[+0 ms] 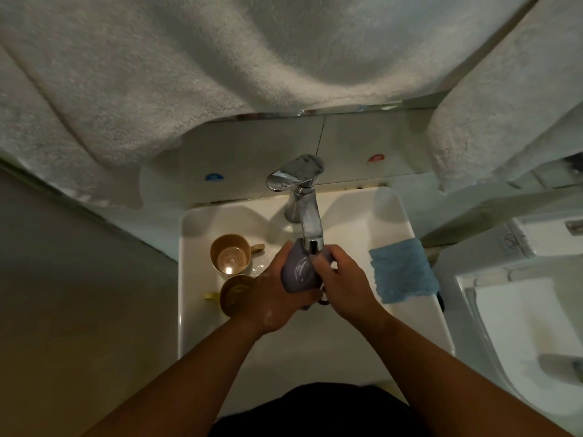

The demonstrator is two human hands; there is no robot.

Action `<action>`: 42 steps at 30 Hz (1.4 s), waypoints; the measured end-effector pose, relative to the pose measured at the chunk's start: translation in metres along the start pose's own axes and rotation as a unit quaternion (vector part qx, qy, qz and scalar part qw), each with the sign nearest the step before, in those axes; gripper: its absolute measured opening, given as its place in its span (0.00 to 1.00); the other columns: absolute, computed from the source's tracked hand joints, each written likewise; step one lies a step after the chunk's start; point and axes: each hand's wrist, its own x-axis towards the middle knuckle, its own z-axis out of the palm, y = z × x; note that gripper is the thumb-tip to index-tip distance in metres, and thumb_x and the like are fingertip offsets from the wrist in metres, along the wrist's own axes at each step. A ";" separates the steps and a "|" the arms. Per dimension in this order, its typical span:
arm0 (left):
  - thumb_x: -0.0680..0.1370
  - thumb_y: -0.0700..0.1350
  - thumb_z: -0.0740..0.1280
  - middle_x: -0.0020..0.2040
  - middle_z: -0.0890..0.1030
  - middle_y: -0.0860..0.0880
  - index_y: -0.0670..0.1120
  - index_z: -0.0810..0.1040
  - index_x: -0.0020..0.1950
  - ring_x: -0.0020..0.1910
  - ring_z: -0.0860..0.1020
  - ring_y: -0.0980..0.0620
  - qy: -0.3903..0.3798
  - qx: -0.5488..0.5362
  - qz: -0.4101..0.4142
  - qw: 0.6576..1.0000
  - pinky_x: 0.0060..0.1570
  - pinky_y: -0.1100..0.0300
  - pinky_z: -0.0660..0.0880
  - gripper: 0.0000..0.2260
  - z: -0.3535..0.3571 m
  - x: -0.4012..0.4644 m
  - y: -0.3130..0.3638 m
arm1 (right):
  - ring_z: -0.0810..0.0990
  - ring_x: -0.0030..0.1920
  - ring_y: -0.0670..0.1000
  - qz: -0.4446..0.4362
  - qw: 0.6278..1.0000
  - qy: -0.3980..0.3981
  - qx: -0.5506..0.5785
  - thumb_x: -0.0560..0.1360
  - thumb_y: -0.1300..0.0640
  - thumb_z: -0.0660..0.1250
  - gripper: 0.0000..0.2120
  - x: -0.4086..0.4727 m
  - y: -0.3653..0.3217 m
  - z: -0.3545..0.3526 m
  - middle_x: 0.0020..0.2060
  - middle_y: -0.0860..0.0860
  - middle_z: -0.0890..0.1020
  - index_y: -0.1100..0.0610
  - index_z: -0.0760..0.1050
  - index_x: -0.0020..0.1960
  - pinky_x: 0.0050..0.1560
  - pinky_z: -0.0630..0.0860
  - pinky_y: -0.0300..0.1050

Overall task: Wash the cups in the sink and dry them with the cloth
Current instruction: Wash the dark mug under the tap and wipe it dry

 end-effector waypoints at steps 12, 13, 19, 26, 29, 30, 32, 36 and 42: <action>0.63 0.50 0.84 0.72 0.74 0.48 0.50 0.61 0.79 0.67 0.75 0.46 0.113 0.135 -0.012 0.984 0.57 0.59 0.74 0.50 -0.004 0.002 -0.004 | 0.76 0.59 0.43 -0.154 0.980 0.072 -0.099 0.72 0.51 0.77 0.28 -0.006 0.013 -0.015 0.62 0.44 0.73 0.52 0.73 0.68 0.55 0.80 0.38; 0.63 0.49 0.84 0.69 0.76 0.48 0.49 0.64 0.77 0.64 0.76 0.48 0.115 0.138 -0.008 0.984 0.53 0.63 0.74 0.47 -0.006 0.002 -0.005 | 0.77 0.58 0.44 -0.178 0.974 0.068 -0.119 0.72 0.53 0.77 0.22 -0.008 0.013 -0.015 0.60 0.45 0.74 0.52 0.76 0.64 0.53 0.81 0.39; 0.63 0.49 0.84 0.64 0.76 0.53 0.50 0.69 0.73 0.57 0.74 0.55 0.106 0.142 0.006 0.984 0.45 0.75 0.68 0.41 -0.016 0.001 -0.009 | 0.75 0.53 0.41 -0.213 0.955 0.045 -0.199 0.75 0.54 0.75 0.08 -0.008 0.016 -0.012 0.56 0.45 0.74 0.51 0.81 0.53 0.49 0.76 0.29; 0.63 0.49 0.84 0.61 0.77 0.55 0.52 0.72 0.70 0.56 0.76 0.56 0.105 0.128 0.008 0.986 0.42 0.76 0.70 0.38 -0.018 0.001 -0.013 | 0.75 0.55 0.45 -0.233 0.949 0.033 -0.211 0.76 0.54 0.73 0.07 -0.007 0.015 -0.005 0.57 0.47 0.73 0.48 0.81 0.53 0.51 0.78 0.36; 0.63 0.51 0.84 0.64 0.77 0.53 0.52 0.70 0.72 0.58 0.75 0.55 0.108 0.138 0.009 0.984 0.47 0.72 0.70 0.41 -0.019 0.001 -0.014 | 0.75 0.54 0.43 -0.223 0.953 0.028 -0.205 0.76 0.52 0.72 0.06 -0.006 0.013 -0.009 0.56 0.45 0.73 0.49 0.80 0.53 0.50 0.79 0.35; 0.63 0.52 0.84 0.65 0.77 0.52 0.52 0.70 0.73 0.58 0.75 0.55 0.109 0.141 0.010 0.984 0.50 0.68 0.72 0.42 -0.020 0.002 -0.014 | 0.75 0.53 0.43 -0.213 0.957 0.034 -0.196 0.76 0.51 0.73 0.07 -0.006 0.012 -0.010 0.56 0.45 0.73 0.50 0.79 0.53 0.50 0.79 0.36; 0.62 0.53 0.84 0.66 0.77 0.52 0.52 0.70 0.73 0.59 0.76 0.53 0.111 0.143 0.012 0.983 0.53 0.63 0.74 0.43 -0.021 0.003 -0.014 | 0.76 0.53 0.43 -0.205 0.960 0.035 -0.186 0.76 0.51 0.73 0.08 -0.007 0.011 -0.009 0.55 0.45 0.73 0.51 0.79 0.52 0.50 0.80 0.37; 0.63 0.52 0.84 0.66 0.78 0.51 0.51 0.71 0.73 0.60 0.76 0.53 0.110 0.142 0.015 0.984 0.53 0.62 0.75 0.42 -0.020 0.004 -0.014 | 0.76 0.56 0.45 -0.235 0.950 0.012 -0.204 0.78 0.55 0.71 0.05 -0.007 0.010 -0.007 0.59 0.47 0.73 0.50 0.80 0.54 0.54 0.80 0.38; 0.62 0.51 0.84 0.63 0.79 0.51 0.53 0.71 0.71 0.57 0.79 0.49 0.111 0.152 0.031 0.982 0.49 0.61 0.77 0.40 -0.020 0.008 -0.013 | 0.75 0.55 0.45 -0.224 0.955 0.030 -0.192 0.77 0.55 0.72 0.07 -0.008 0.009 -0.010 0.59 0.49 0.74 0.52 0.80 0.54 0.53 0.81 0.40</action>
